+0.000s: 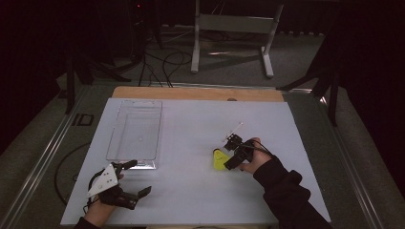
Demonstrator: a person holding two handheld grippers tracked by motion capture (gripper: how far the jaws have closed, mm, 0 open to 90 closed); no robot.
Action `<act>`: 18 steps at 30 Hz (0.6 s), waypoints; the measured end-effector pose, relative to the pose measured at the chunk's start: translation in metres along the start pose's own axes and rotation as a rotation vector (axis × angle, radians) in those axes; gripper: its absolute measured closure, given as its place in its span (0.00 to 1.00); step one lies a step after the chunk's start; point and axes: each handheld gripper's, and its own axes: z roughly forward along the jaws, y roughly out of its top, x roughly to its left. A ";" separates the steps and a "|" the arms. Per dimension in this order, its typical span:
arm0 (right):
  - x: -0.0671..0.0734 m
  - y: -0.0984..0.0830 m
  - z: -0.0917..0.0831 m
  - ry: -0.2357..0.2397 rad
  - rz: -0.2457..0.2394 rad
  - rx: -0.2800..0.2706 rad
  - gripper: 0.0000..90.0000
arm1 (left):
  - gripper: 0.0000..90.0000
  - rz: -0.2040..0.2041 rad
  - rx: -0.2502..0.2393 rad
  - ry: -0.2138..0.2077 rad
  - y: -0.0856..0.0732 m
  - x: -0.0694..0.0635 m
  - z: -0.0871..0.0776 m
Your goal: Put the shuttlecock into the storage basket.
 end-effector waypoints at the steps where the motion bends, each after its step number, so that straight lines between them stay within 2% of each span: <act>1: -0.001 0.001 0.001 -0.001 0.001 -0.004 0.37 | 0.00 0.000 0.000 0.000 0.000 0.000 0.000; 4: -0.001 0.005 0.004 0.001 0.013 0.003 0.45 | 0.00 0.000 0.001 0.000 0.000 0.000 0.000; 17: 0.001 0.012 0.018 0.034 0.020 0.033 0.63 | 0.00 0.003 0.007 -0.001 -0.001 0.000 0.001; 18: 0.002 0.013 0.020 0.036 0.019 0.036 0.68 | 0.00 0.003 0.007 -0.002 -0.001 0.000 0.001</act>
